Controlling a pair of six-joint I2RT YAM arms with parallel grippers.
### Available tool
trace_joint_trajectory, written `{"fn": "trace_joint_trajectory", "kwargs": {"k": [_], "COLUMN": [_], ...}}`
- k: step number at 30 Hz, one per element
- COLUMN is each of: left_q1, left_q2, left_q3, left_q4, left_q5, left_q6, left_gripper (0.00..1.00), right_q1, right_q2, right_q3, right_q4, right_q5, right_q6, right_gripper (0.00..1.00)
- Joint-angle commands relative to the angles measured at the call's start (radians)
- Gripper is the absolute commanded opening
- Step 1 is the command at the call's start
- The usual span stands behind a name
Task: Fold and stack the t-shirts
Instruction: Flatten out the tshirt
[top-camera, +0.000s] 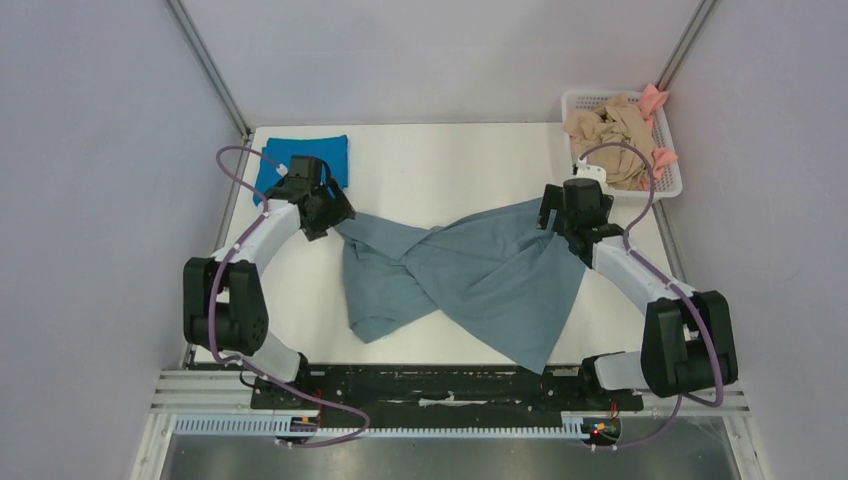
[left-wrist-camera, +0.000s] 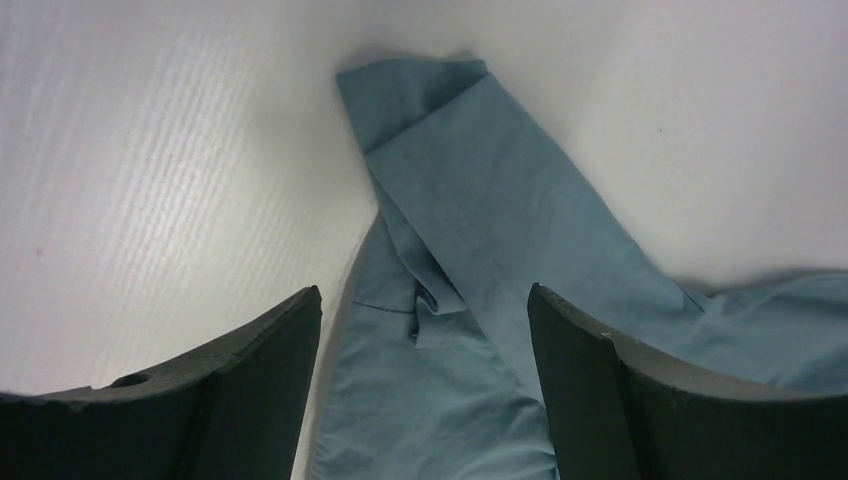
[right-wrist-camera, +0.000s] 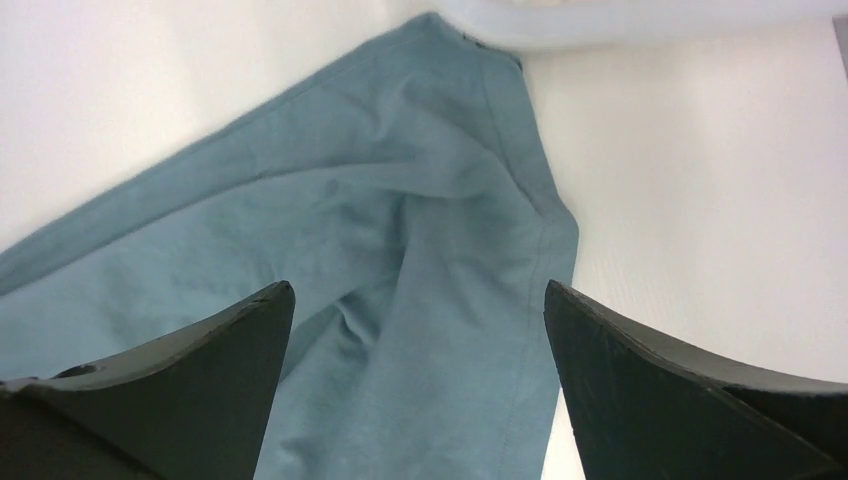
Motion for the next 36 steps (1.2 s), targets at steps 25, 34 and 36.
{"fn": "trace_joint_trajectory", "kwargs": {"k": [25, 34, 36], "left_q1": [-0.247, -0.246, -0.246], "left_q2": [0.080, 0.152, 0.144], "left_q3": [-0.111, -0.018, -0.001], "left_q4": [0.255, 0.270, 0.247], "left_q5": [0.165, 0.157, 0.153], "left_q6": [-0.094, -0.111, -0.104], "left_gripper": [0.84, 0.83, 0.83], "right_q1": [0.000, -0.001, 0.000], "right_q2": [-0.276, -0.286, -0.286], "right_q3": [-0.326, -0.331, -0.331], "right_q4": [0.119, 0.110, 0.110], "right_q5": [-0.106, -0.073, -0.071], "right_q6": [0.042, 0.035, 0.035], "right_gripper": [0.98, 0.98, 0.98]}}
